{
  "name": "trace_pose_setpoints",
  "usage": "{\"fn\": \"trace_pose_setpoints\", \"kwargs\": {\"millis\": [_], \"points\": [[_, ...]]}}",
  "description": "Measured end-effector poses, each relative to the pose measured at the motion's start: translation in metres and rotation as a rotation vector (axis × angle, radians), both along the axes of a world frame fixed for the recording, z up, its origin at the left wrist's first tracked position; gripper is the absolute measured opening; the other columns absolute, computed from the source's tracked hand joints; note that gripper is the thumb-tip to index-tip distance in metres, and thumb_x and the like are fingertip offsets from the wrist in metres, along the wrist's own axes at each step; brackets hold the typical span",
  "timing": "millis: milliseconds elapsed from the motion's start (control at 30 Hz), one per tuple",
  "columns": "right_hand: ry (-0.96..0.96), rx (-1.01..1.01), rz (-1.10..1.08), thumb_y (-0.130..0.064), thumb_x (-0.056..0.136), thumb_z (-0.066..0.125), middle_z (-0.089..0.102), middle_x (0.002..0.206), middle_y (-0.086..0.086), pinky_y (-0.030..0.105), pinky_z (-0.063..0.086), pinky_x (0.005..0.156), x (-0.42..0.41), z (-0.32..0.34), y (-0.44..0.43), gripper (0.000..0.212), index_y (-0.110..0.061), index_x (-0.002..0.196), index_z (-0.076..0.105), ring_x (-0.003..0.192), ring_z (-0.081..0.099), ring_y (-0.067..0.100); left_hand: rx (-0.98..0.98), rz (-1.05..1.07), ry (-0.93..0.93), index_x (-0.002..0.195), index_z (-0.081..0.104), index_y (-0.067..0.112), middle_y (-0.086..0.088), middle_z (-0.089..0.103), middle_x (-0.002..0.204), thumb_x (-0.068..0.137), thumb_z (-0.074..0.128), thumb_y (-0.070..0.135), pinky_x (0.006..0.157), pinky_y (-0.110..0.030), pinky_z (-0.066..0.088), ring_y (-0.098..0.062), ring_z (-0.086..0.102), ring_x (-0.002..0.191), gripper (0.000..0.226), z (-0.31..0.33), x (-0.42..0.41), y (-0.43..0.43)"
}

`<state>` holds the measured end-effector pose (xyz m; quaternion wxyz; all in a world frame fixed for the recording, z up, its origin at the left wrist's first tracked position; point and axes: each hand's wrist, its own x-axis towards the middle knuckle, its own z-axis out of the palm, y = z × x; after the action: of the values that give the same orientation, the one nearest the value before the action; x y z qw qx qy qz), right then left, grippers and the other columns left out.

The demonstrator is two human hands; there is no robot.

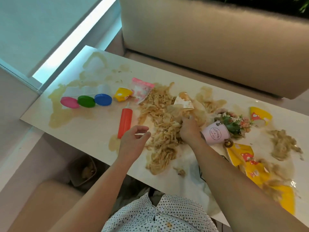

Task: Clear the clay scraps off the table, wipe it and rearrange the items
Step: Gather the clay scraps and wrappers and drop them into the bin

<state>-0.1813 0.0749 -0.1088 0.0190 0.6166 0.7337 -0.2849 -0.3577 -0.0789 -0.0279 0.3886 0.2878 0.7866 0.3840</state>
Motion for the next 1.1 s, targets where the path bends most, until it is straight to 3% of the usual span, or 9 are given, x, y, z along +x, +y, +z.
{"fn": "trace_pose_setpoints", "kwargs": {"millis": [200,333,433,567,667,800,933,1033,1100], "points": [[0.315,0.285,-0.037,-0.003,0.096,0.057,0.046,0.114,0.005,0.025,0.043,0.081,0.000,0.032,0.003,0.020,-0.012,0.112,0.066,0.094,0.052,0.018,0.018,-0.025,-0.011,0.101,0.073,0.033,0.013,0.073,0.101,0.093,0.074,0.028,0.066,-0.021,0.053,-0.006,0.067,0.081,0.010,0.005,-0.007,0.014],[0.303,0.189,0.020,-0.001,0.095,0.056,0.054,0.111,0.005,0.030,0.046,0.082,0.001,0.035,-0.001,0.021,-0.014,0.107,0.068,0.099,0.057,0.023,0.029,-0.035,-0.051,0.103,0.074,0.032,0.010,0.073,0.105,0.092,0.074,0.028,0.086,-0.039,0.060,-0.010,0.070,0.089,0.011,0.003,-0.004,0.024],[0.428,0.212,-0.048,-0.005,0.096,0.058,0.055,0.102,-0.001,0.028,0.046,0.079,0.002,0.052,-0.006,0.019,-0.016,0.106,0.069,0.088,0.053,0.012,0.037,-0.039,-0.064,0.108,0.072,0.034,0.010,0.072,0.105,0.091,0.074,0.030,0.090,-0.045,0.060,-0.013,0.071,0.093,0.017,0.004,0.003,0.026],[0.762,0.172,-0.177,-0.010,0.095,0.064,0.055,0.086,0.000,0.025,0.047,0.063,-0.003,0.093,-0.016,0.019,-0.026,0.106,0.063,0.071,0.051,0.008,0.093,-0.095,-0.146,0.133,0.058,0.047,0.012,0.065,0.117,0.087,0.081,0.033,0.082,-0.034,0.063,-0.011,0.071,0.099,0.054,0.012,0.006,0.031],[0.927,-0.004,-0.228,-0.015,0.094,0.066,0.064,0.105,0.009,0.041,0.057,0.077,-0.012,0.108,-0.021,0.024,-0.032,0.106,0.055,0.088,0.065,0.025,0.122,-0.214,-0.212,0.144,0.045,0.055,0.018,0.064,0.124,0.084,0.086,0.032,0.086,-0.032,0.061,-0.008,0.073,0.102,0.076,0.021,0.007,0.043],[0.818,0.010,-0.179,-0.013,0.093,0.065,0.068,0.095,-0.001,0.038,0.058,0.073,-0.025,0.106,-0.031,0.015,-0.025,0.101,0.063,0.084,0.065,0.012,0.190,-0.165,-0.432,0.137,0.062,0.030,-0.005,0.075,0.118,0.096,0.070,0.010,0.092,-0.039,0.061,-0.026,0.072,0.110,0.046,0.032,0.012,0.060],[0.867,-0.083,-0.120,-0.013,0.097,0.061,0.070,0.096,-0.013,0.024,0.057,0.076,-0.029,0.107,-0.035,0.021,-0.030,0.101,0.072,0.087,0.067,-0.001,0.224,-0.011,-0.663,0.131,0.066,0.016,-0.014,0.075,0.118,0.100,0.063,0.007,0.092,-0.035,0.060,-0.025,0.072,0.110,0.032,0.033,0.012,0.064],[0.924,-0.147,-0.245,-0.009,0.098,0.058,0.068,0.090,0.017,0.031,0.052,0.066,-0.023,0.099,-0.035,0.033,-0.036,0.114,0.069,0.075,0.065,0.019,0.219,0.111,-0.575,0.124,0.071,0.010,-0.014,0.076,0.113,0.096,0.068,0.005,0.093,-0.039,0.060,-0.029,0.074,0.107,0.028,0.024,0.008,0.059],[0.837,-0.130,-0.290,-0.005,0.098,0.052,0.064,0.091,0.017,0.025,0.046,0.054,-0.018,0.082,-0.033,0.039,-0.034,0.120,0.065,0.063,0.057,0.017,0.214,0.160,-0.514,0.115,0.074,0.010,-0.015,0.077,0.109,0.094,0.070,0.002,0.096,-0.043,0.059,-0.032,0.074,0.106,0.022,0.020,0.005,0.054]]}}
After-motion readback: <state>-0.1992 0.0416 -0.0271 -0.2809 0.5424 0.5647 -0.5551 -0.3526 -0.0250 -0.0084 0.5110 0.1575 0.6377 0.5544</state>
